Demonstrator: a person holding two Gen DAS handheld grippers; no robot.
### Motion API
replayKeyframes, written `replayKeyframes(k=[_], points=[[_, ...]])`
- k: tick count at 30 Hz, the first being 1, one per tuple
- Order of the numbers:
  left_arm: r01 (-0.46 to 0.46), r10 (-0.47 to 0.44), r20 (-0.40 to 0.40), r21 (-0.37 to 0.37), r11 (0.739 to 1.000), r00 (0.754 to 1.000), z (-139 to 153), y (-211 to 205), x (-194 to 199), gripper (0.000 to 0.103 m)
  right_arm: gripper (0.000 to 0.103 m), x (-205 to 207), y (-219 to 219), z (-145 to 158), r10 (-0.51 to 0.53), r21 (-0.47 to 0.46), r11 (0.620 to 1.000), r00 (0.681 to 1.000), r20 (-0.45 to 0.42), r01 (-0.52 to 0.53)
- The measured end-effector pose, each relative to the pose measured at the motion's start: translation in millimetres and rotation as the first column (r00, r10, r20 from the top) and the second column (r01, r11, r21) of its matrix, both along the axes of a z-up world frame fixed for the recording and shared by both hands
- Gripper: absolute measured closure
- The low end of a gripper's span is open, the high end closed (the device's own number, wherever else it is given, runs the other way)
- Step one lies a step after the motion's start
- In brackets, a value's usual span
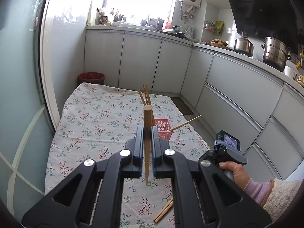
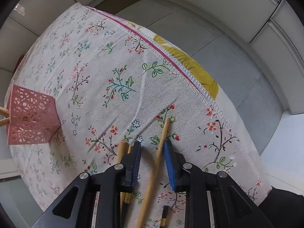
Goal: Organize utensils
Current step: 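Grasp a wooden chopstick with the right gripper while the left gripper holds its chopstick upright, then carry both upright chopsticks over the pink mesh cup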
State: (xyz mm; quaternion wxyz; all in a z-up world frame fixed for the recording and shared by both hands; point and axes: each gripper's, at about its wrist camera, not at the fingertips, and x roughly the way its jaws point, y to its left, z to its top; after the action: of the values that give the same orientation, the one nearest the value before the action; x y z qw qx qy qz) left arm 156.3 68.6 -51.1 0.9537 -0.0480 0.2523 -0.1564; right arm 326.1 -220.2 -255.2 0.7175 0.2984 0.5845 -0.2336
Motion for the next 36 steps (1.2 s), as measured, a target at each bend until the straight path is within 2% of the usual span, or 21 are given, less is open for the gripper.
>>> replayKeyframes(k=[1, 2, 5, 6, 9, 14, 20, 24, 27, 36], points=[[-0.002, 0.002, 0.0, -0.001, 1.0, 1.0, 1, 0, 0, 0.095, 0.093, -1, 1, 0, -0.002, -0.013, 1.0, 1.0, 0.0, 0.002], [-0.003, 0.003, -0.001, -0.002, 1.0, 1.0, 1, 1, 0, 0.095, 0.095, 1, 6, 1, -0.002, -0.023, 1.0, 1.0, 0.004, 0.002], [-0.013, 0.013, 0.0, 0.003, 1.0, 1.0, 3, 0, -2, 0.095, 0.097, -6, 1, 1, -0.028, 0.035, 0.999, 0.997, 0.069, 0.026], [-0.016, 0.016, 0.001, 0.004, 1.0, 1.0, 4, 0, -3, 0.095, 0.097, -12, -1, 4, -0.042, 0.073, 0.997, 0.992, 0.123, 0.033], [-0.025, 0.025, 0.007, 0.002, 1.0, 1.0, 9, 1, -6, 0.095, 0.097, -26, -5, 25, -0.037, 0.082, 0.996, 0.973, 0.228, 0.018], [-0.028, 0.028, 0.03, -0.001, 1.0, 0.999, 18, 0, -13, 0.095, 0.097, -54, 0, 79, 0.018, 0.057, 0.997, 0.915, 0.404, -0.044], [-0.013, 0.013, 0.059, -0.003, 1.0, 0.998, 32, -6, -18, 0.095, 0.097, -90, 12, 144, 0.156, -0.08, 0.988, 0.819, 0.552, -0.135], [0.001, 0.0, 0.063, -0.006, 1.0, 0.998, 39, -9, -18, 0.095, 0.097, -111, 14, 181, 0.232, -0.139, 0.973, 0.767, 0.598, -0.186], [0.006, -0.006, 0.069, 0.004, 1.0, 0.998, 43, -14, -17, 0.095, 0.097, -115, 15, 195, 0.26, -0.165, 0.965, 0.747, 0.612, -0.202], [0.02, -0.021, 0.07, 0.016, 1.0, 0.997, 56, -22, -10, 0.095, 0.097, -126, 0, 230, 0.278, -0.188, 0.961, 0.71, 0.647, -0.205]])
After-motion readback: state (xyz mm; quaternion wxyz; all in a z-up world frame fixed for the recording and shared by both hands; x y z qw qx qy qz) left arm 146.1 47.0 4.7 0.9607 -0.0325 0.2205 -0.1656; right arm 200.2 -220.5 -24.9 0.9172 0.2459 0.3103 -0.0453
